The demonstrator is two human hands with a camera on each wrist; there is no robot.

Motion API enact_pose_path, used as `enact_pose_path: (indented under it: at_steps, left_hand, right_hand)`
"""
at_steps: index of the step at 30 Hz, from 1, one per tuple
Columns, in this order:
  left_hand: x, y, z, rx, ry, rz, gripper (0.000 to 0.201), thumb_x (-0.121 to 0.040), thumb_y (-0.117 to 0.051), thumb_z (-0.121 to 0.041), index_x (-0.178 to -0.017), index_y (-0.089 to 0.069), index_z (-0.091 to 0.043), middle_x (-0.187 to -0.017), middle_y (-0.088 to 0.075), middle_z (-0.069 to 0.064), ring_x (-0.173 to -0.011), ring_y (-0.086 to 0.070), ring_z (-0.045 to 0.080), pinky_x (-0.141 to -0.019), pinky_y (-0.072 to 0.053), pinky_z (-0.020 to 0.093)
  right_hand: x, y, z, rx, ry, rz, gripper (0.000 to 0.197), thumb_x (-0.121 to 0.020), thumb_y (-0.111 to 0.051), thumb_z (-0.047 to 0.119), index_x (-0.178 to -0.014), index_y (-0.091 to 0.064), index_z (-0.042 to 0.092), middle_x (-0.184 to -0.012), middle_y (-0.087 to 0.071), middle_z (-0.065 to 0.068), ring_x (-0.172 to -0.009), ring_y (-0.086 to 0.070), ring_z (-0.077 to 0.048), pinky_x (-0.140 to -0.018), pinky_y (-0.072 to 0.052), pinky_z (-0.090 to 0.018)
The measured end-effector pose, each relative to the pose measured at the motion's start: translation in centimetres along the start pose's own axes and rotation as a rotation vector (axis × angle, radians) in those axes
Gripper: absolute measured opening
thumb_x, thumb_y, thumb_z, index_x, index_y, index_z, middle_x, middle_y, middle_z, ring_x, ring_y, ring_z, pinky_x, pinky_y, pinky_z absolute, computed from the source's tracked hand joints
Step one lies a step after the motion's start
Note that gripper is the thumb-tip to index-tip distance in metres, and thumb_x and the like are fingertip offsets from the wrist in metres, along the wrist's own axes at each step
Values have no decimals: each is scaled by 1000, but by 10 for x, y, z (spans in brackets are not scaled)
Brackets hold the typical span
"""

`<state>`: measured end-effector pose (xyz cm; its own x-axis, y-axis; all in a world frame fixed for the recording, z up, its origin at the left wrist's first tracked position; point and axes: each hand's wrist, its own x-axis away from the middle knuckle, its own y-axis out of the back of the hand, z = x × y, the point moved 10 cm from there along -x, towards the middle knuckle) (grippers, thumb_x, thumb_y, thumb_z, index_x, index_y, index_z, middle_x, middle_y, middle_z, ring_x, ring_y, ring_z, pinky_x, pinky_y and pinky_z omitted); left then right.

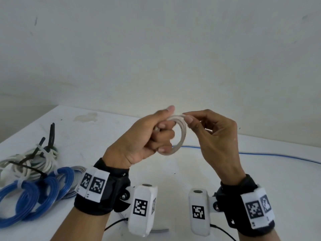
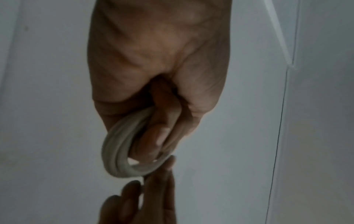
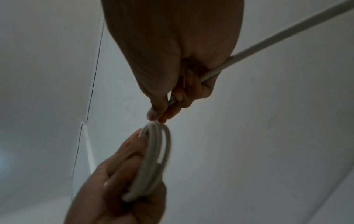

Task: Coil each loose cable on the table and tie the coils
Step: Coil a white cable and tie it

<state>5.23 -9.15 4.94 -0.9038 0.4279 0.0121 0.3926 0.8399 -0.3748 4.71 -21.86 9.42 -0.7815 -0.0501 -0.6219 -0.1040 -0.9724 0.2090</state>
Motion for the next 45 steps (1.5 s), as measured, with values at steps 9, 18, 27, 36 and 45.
enact_pose_path:
  at_steps: [9, 18, 27, 36, 45]
  left_hand:
    - [19, 60, -58, 624, -453, -193, 43, -105, -37, -33, -65, -42, -19, -53, -14, -8, -41, -6, 13, -48, -33, 19]
    - [20, 75, -59, 503, -633, -357, 41, -111, -26, -34, -75, -40, -17, -67, -62, -1, -63, -63, 16, -82, -53, 30]
    - [11, 6, -37, -804, -565, -373, 30, -110, -31, -33, -89, -41, -15, -71, -62, -10, -68, -62, 9, -69, -49, 30]
    - [-2, -18, -14, -583, -343, -146, 62, -108, -21, -45, -82, -58, -2, -52, -32, -8, -47, -34, 9, -59, -36, 28]
    - [4, -31, -10, -436, -215, -10, 57, -104, -21, -53, -100, -76, -36, -55, -16, -6, -47, -18, 13, -55, -37, 29]
  right_hand:
    - [1, 12, -10, 178, -4, -86, 5, -97, -67, 26, -95, -69, 22, -66, -64, 7, -58, -57, -12, -55, -38, -15]
    - [14, -36, 2, 456, -26, 285, 27, -99, -61, 40, -75, -63, 27, -55, -55, 26, -52, -48, -10, -55, -41, -34]
    - [20, -27, 28, 214, -94, 333, 8, -98, -65, 17, -94, -66, 24, -70, -71, 8, -64, -70, -11, -61, -55, -26]
    - [6, 3, 41, 101, 24, 58, 3, -89, -75, 25, -90, -77, 22, -95, -71, 10, -87, -67, -11, -68, -50, -19]
    - [7, 3, 12, -182, -147, -76, 24, -90, -77, 24, -110, -64, 17, -80, -73, 1, -78, -68, -17, -66, -49, -24]
